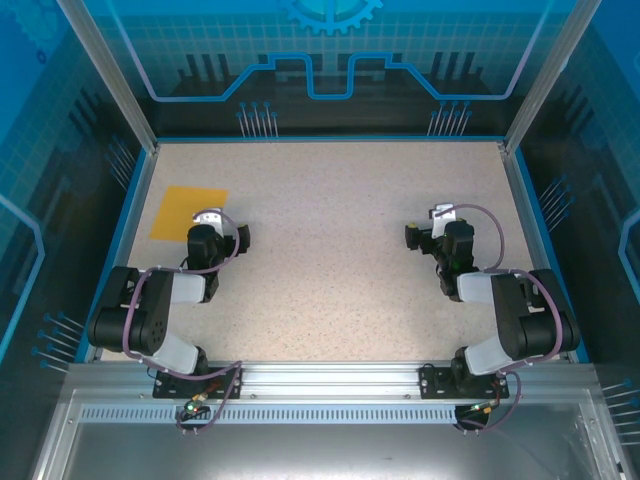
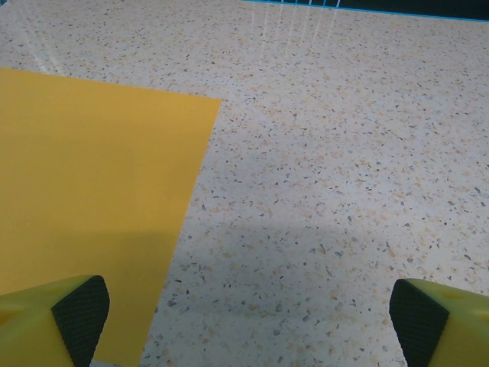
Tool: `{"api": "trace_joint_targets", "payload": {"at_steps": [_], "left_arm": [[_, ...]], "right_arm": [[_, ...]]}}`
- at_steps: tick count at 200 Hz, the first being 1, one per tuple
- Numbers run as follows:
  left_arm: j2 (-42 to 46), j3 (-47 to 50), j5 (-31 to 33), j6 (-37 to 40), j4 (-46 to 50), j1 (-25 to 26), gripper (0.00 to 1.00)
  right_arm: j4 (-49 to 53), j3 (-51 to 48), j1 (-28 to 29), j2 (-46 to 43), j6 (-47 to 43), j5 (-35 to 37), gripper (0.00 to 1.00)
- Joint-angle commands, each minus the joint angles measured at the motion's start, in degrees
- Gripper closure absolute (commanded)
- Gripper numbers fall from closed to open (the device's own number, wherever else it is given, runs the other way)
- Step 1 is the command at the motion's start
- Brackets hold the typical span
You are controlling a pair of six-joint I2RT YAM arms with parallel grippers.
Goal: Fold a paper plane with a square sheet of paper (pick it up from the middle)
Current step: Move the square sheet of paper to the center of the table.
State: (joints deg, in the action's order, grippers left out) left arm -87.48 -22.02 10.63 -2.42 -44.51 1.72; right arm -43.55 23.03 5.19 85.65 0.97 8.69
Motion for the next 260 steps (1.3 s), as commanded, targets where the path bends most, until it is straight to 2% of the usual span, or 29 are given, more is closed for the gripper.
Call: {"api": "trace_joint_targets", "payload": {"at_steps": [1,34,46,58,78,115,130,142,157,177,197,211,239,260], "left_arm": [[0.4,-1.1,-1.0,1.2,-2.1,-0.4,0.02],[0.5,-1.0,-1.2,1.3,-2.3,-0.4,0.01],[1.1,-1.7,-2.0,1.6,-0.8,-0.4,0.02],[2.3,-1.8,-2.7,1.7,0.5,-0.4,0.02],[5.7,-0.9,-1.6,1.2,1.8,-0.4,0.01],[13.0,-2.4,-1.7,-2.1,12.7,-0.7,0.01],[16.8,-2.6,-0.4,-5.2,17.2,-1.2,0.01],[19.9,-2.8,0.0,-8.4,20.0,-1.3,0.01],[23.5,-6.1,1.3,-12.7,28.8,-1.4,0.01],[25.5,-11.0,4.6,-19.6,40.0,-1.5,0.01],[25.4,-12.0,1.1,-22.6,39.7,-1.4,0.01],[23.6,-14.6,2.6,-29.4,44.5,-1.9,0.02],[13.2,-26.1,-8.2,-27.3,53.8,-2.9,0.01],[5.0,-32.9,-7.0,-29.1,58.5,-3.3,0.01]], "right_arm": [[-0.3,1.2,-0.7,0.3,-0.8,-0.5,0.00],[-0.4,1.2,-0.8,0.3,-0.8,-0.8,0.00],[-0.7,1.0,-0.9,0.2,-2.9,-5.9,0.01],[-2.0,-0.2,-1.0,-0.5,-3.2,-7.1,0.00],[-4.9,-2.2,-0.3,-1.3,-4.0,-6.7,0.01],[-6.4,-3.9,1.1,-3.3,-4.6,-3.8,0.01],[1.7,-1.1,1.5,-6.9,-4.4,-2.5,0.00],[16.4,4.8,1.4,-10.5,-0.5,0.0,0.01],[30.9,10.9,0.8,-12.9,5.5,0.6,0.01],[43.5,16.6,-0.1,-16.3,11.1,-4.8,0.00],[53.4,21.6,-0.7,-18.0,17.5,-8.5,0.00],[52.0,20.6,-1.2,-19.2,20.3,-12.7,0.01],[52.6,19.9,-1.8,-19.3,23.5,-24.7,0.01],[48.6,18.1,-2.1,-19.0,25.9,-34.9,0.00]]}}
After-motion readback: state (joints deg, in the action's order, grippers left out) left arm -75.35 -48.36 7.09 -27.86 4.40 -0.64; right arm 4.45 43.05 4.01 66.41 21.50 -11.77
